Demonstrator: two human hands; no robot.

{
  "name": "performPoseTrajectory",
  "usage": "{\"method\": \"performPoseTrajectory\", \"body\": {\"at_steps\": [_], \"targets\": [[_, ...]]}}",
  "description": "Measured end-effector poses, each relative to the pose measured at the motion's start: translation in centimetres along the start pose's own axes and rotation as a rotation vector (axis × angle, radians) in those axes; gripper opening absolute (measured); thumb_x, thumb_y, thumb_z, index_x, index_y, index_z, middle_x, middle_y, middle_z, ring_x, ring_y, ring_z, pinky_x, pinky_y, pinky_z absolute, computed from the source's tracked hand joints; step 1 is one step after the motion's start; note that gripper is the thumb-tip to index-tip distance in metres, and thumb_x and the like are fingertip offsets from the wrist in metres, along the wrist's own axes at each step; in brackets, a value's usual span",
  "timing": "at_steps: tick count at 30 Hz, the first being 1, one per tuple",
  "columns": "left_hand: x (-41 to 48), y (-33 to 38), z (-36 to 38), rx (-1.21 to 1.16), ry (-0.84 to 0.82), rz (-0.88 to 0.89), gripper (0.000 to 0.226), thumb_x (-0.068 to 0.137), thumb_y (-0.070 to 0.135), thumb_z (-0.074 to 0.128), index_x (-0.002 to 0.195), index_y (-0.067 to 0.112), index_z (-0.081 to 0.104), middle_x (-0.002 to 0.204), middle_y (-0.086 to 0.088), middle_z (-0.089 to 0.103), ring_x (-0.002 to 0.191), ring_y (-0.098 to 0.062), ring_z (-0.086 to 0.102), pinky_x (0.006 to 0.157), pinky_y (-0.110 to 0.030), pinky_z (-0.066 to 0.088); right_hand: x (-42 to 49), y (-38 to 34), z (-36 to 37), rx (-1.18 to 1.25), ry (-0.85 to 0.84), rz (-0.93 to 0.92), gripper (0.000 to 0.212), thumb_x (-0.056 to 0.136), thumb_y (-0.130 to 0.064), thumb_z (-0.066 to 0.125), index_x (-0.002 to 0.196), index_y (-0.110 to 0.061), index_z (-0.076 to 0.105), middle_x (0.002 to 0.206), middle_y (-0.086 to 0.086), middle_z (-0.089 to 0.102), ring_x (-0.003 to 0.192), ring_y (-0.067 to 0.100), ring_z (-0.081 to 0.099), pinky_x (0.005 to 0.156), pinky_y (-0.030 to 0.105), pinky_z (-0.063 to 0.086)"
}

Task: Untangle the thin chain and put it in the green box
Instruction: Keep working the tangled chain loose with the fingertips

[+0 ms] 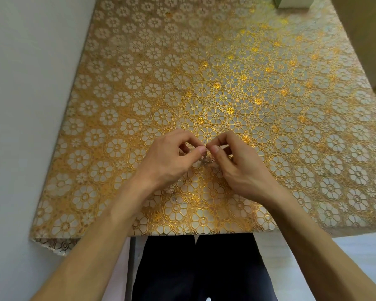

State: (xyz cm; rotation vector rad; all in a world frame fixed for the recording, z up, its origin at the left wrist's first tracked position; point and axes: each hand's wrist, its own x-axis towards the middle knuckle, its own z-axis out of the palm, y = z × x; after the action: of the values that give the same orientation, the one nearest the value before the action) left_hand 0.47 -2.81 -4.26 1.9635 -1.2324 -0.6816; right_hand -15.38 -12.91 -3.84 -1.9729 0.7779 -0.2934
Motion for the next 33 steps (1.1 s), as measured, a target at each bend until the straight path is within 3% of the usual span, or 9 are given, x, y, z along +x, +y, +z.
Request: {"method": "performPoseTrajectory", "body": {"at_steps": [5, 8, 12, 15, 18, 20, 22, 28, 33], "targets": [[-0.4, 1.5, -1.5, -0.026, -0.042, -0.017, 0.016, 0.093, 0.042, 0.066, 0.091, 0.028, 0.073, 0.089, 0.015, 0.070, 0.083, -0.002, 0.065, 0.071, -0.019, 0.050, -0.2, -1.1, 0.0, 0.064, 0.055, -0.037, 0.004, 0.104, -0.020, 0.052, 0.102, -0.019, 0.054, 0.077, -0.011, 0.060, 0.062, 0.007, 0.049, 0.056, 0.018, 0.038], [-0.5, 2.2, -2.6, -0.040, -0.038, -0.017, 0.013, 0.095, 0.037, 0.065, 0.092, 0.026, 0.071, 0.084, 0.014, 0.072, 0.082, -0.002, 0.065, 0.067, -0.013, 0.047, -0.5, -2.1, -0.4, 0.079, 0.065, -0.075, 0.002, 0.103, -0.020, 0.054, 0.102, -0.021, 0.055, 0.087, -0.010, 0.067, 0.066, 0.010, 0.054, 0.057, 0.017, 0.041], [-0.7, 3.4, -3.7, -0.085, -0.073, -0.051, 0.013, 0.097, 0.036, 0.062, 0.093, 0.025, 0.069, 0.087, 0.010, 0.072, 0.084, -0.001, 0.066, 0.076, -0.020, 0.053, -0.9, -3.1, -1.3, 0.051, 0.047, -0.109, 0.008, 0.101, -0.026, 0.059, 0.107, -0.031, 0.058, 0.091, -0.013, 0.065, 0.070, 0.012, 0.058, 0.062, 0.025, 0.047], [-0.8, 4.2, -3.9, -0.169, -0.123, -0.071, 0.015, 0.098, 0.033, 0.061, 0.092, 0.022, 0.069, 0.086, 0.010, 0.071, 0.083, -0.004, 0.066, 0.081, -0.029, 0.053, -1.1, -3.5, -2.1, -0.112, 0.032, -0.169, 0.015, 0.102, -0.025, 0.057, 0.115, -0.027, 0.062, 0.096, -0.014, 0.065, 0.072, 0.008, 0.057, 0.064, 0.023, 0.043], [-0.9, 4.6, -3.7, -0.194, -0.177, -0.077, 0.018, 0.101, 0.033, 0.057, 0.093, 0.019, 0.066, 0.084, 0.009, 0.067, 0.078, -0.004, 0.060, 0.076, -0.025, 0.050, -1.4, -3.8, -2.2, -0.350, 0.072, -0.248, 0.020, 0.104, -0.027, 0.051, 0.118, -0.024, 0.065, 0.107, -0.008, 0.064, 0.085, 0.005, 0.055, 0.077, 0.027, 0.046], [-0.8, 4.9, -3.5, -0.222, -0.203, -0.090, 0.022, 0.102, 0.033, 0.053, 0.092, 0.016, 0.064, 0.082, 0.007, 0.064, 0.075, -0.003, 0.058, 0.071, -0.020, 0.048, -1.6, -4.0, -2.1, -0.470, 0.091, -0.274, 0.021, 0.104, -0.029, 0.047, 0.115, -0.024, 0.064, 0.107, -0.005, 0.062, 0.092, 0.014, 0.058, 0.078, 0.036, 0.051], [-0.8, 5.0, -3.4, -0.270, -0.215, -0.121, 0.029, 0.103, 0.036, 0.050, 0.091, 0.012, 0.063, 0.077, 0.011, 0.063, 0.075, -0.004, 0.058, 0.071, -0.022, 0.048, -1.7, -4.0, -2.1, -0.481, 0.102, -0.284, 0.016, 0.101, -0.032, 0.049, 0.104, -0.025, 0.063, 0.099, -0.008, 0.058, 0.083, 0.009, 0.055, 0.074, 0.033, 0.050], [-0.8, 5.0, -3.0, -0.331, -0.174, -0.129, 0.038, 0.099, 0.045, 0.048, 0.084, 0.012, 0.060, 0.068, 0.013, 0.061, 0.069, -0.004, 0.057, 0.065, -0.019, 0.047, -1.4, -3.9, -2.4, 0.514, -0.070, 0.174, 0.012, 0.099, -0.013, 0.055, 0.091, -0.013, 0.064, 0.069, -0.008, 0.057, 0.061, 0.011, 0.047, 0.057, 0.026, 0.040], [-0.4, 5.2, -2.8, -0.399, -0.120, -0.144, 0.045, 0.092, 0.055, 0.047, 0.076, 0.015, 0.058, 0.064, 0.007, 0.057, 0.067, -0.012, 0.055, 0.066, -0.025, 0.047, -1.3, -3.2, -2.3, 0.975, -0.223, 0.250, 0.015, 0.084, -0.024, 0.062, 0.087, -0.010, 0.057, 0.077, 0.000, 0.052, 0.057, 0.011, 0.044, 0.053, 0.025, 0.030]]}}
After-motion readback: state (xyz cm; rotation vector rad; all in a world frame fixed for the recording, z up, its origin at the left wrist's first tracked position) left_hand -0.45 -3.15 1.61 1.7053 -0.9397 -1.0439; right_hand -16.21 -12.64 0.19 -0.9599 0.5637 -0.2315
